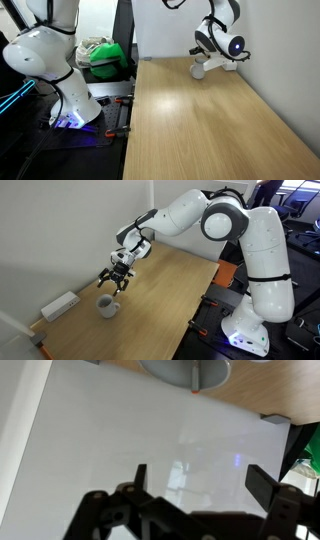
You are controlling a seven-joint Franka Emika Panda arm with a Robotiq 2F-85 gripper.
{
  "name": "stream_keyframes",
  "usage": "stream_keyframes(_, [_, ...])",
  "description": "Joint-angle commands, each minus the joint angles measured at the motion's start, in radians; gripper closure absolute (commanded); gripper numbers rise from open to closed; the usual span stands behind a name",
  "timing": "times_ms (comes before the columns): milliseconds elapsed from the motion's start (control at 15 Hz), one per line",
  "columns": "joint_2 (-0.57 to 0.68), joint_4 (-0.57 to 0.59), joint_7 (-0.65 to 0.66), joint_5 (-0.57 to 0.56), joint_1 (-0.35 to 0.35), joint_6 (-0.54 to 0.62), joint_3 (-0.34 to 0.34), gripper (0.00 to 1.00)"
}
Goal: Put the pen in the mug
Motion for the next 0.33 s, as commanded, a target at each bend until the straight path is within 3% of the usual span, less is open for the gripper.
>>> stream_keyframes(0, [-0.006,-0.004,0.000,0.004,0.009,-0.006,-0.013,0.00])
stream_keyframes(267, [0.005,-0.002,0.000,0.004,0.010,-0.006,-0.013,0.00])
